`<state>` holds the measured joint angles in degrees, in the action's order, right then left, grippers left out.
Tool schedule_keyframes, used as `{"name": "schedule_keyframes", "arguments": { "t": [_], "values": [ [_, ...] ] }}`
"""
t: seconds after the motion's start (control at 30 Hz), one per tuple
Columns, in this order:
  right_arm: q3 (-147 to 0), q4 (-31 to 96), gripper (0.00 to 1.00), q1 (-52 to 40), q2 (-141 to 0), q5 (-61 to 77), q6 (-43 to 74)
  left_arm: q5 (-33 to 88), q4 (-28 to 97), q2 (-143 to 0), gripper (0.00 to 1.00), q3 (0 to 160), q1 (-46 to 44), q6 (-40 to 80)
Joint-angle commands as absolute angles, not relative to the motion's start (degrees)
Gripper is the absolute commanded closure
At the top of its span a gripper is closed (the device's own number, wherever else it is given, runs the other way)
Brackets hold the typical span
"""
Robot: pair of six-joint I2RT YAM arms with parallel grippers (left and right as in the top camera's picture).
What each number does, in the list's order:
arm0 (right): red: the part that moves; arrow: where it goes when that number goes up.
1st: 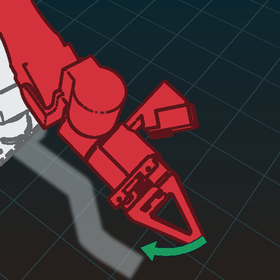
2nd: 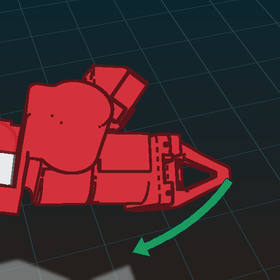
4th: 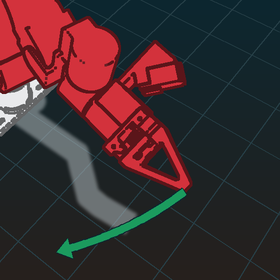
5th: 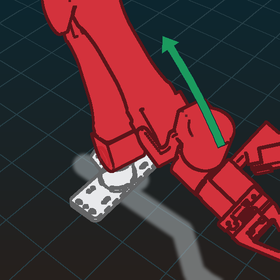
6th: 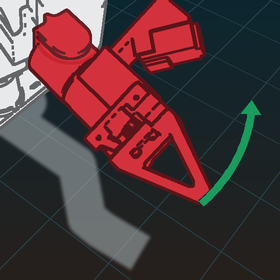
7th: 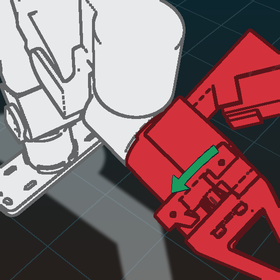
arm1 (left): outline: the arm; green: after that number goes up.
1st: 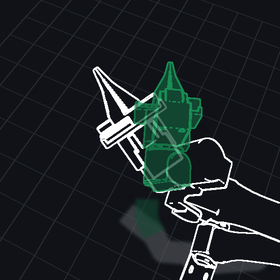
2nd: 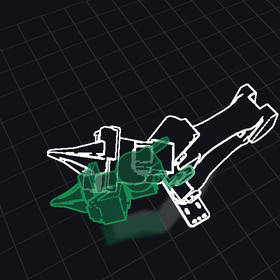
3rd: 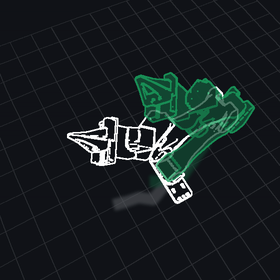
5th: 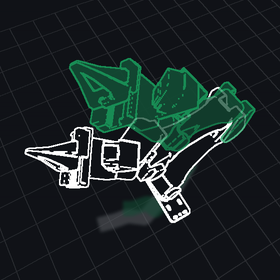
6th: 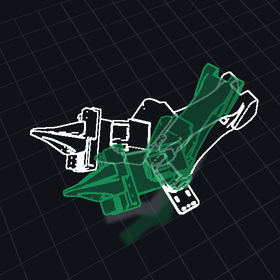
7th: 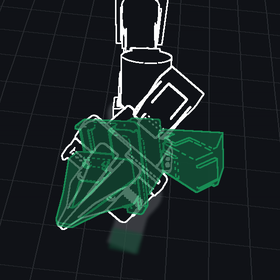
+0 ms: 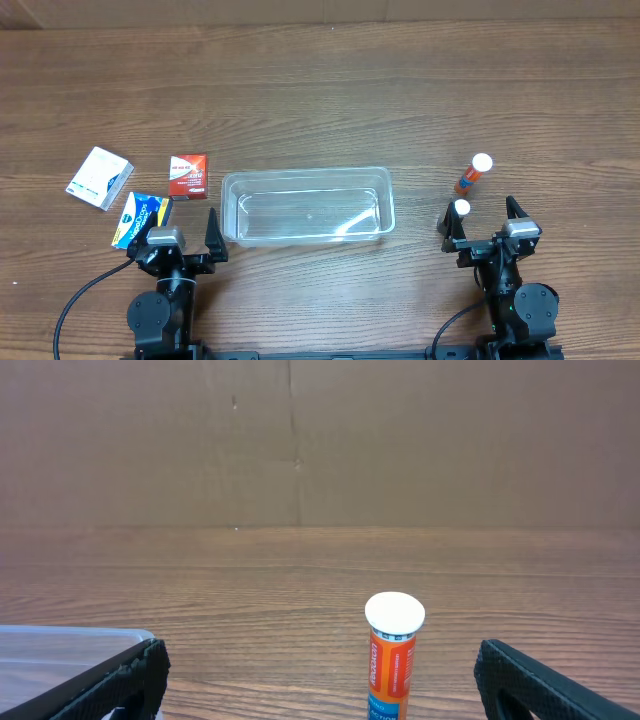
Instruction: Pack container
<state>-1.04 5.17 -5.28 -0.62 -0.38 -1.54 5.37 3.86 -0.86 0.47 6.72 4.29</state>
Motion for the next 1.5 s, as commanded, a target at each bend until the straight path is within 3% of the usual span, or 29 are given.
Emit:
{"name": "schedule_keyframes", "arguments": {
  "t": [0.0,1.47],
  "values": [
    [-0.4,4.8,0.00,-5.5,-0.3,-0.3,-1.7,5.4,4.0,-0.6,0.00,0.3,6.3,4.9],
    [-2.9,7.3,0.00,-5.5,-3.0,-2.3,3.4,5.4,7.8,-0.6,0.00,3.7,6.3,6.9]
  ]
}}
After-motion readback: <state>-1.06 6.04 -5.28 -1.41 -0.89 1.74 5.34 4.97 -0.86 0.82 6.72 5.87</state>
